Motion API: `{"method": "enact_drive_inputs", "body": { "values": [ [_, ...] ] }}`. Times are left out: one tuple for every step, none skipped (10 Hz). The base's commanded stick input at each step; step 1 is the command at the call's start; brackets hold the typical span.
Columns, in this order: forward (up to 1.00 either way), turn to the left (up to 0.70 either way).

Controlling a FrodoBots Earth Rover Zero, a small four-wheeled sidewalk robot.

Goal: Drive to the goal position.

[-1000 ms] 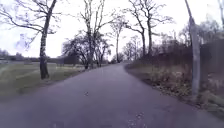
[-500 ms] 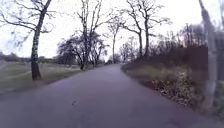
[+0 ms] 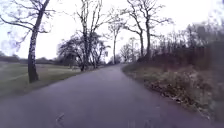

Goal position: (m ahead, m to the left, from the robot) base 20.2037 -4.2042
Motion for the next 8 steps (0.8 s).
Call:
{"method": "enact_drive_inputs", "body": {
  "values": [
    [1.0,0.0],
    [1.0,0.0],
    [1.0,0.0],
    [1.0,0.0],
    [1.0,0.0],
    [1.0,0.0],
    [1.0,0.0],
    [1.0,0.0]
  ]
}}
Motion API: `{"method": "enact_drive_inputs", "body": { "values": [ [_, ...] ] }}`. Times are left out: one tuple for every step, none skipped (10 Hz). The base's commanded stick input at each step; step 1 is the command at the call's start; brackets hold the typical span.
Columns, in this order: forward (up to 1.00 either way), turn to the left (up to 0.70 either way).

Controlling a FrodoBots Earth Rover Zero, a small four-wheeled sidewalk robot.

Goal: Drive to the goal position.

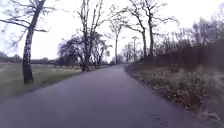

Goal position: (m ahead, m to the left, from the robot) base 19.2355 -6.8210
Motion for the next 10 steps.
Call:
{"method": "enact_drive_inputs", "body": {
  "values": [
    [1.0,0.0],
    [1.0,0.0],
    [1.0,0.0],
    [1.0,0.0],
    [1.0,0.0],
    [1.0,0.0],
    [1.0,0.0],
    [1.0,0.0],
    [1.0,0.0],
    [1.0,0.0]
  ]
}}
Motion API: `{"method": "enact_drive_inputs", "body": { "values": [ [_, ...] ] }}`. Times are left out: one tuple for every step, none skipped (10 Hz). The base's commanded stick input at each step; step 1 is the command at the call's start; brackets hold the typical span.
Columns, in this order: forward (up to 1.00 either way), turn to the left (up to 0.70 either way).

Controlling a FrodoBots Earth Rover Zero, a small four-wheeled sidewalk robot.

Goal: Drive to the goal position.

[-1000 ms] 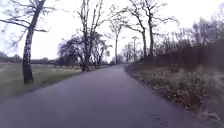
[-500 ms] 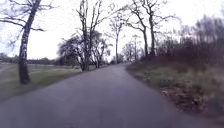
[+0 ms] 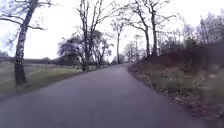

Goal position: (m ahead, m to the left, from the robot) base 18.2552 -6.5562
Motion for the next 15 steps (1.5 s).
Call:
{"method": "enact_drive_inputs", "body": {
  "values": [
    [1.0,0.0],
    [1.0,0.0],
    [1.0,0.0],
    [1.0,0.0],
    [1.0,0.0],
    [1.0,0.0],
    [1.0,0.0],
    [1.0,0.0],
    [1.0,0.0],
    [1.0,0.0],
    [1.0,0.0],
    [1.0,0.0],
    [1.0,0.0],
    [1.0,0.0],
    [1.0,0.0]
  ]
}}
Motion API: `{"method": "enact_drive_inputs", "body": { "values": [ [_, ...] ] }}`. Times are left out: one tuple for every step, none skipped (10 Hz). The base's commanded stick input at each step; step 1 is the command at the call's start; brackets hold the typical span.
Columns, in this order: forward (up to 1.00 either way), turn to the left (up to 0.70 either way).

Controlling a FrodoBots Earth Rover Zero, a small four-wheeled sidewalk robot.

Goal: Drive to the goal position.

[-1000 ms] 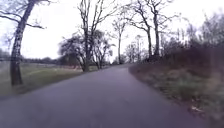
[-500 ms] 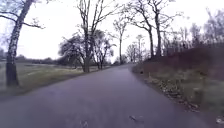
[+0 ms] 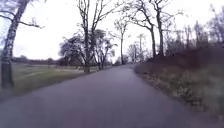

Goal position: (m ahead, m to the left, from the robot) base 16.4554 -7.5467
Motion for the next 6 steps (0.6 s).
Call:
{"method": "enact_drive_inputs", "body": {
  "values": [
    [1.0,0.0],
    [1.0,0.0],
    [1.0,0.0],
    [1.0,0.0],
    [1.0,0.0],
    [1.0,0.0]
  ]
}}
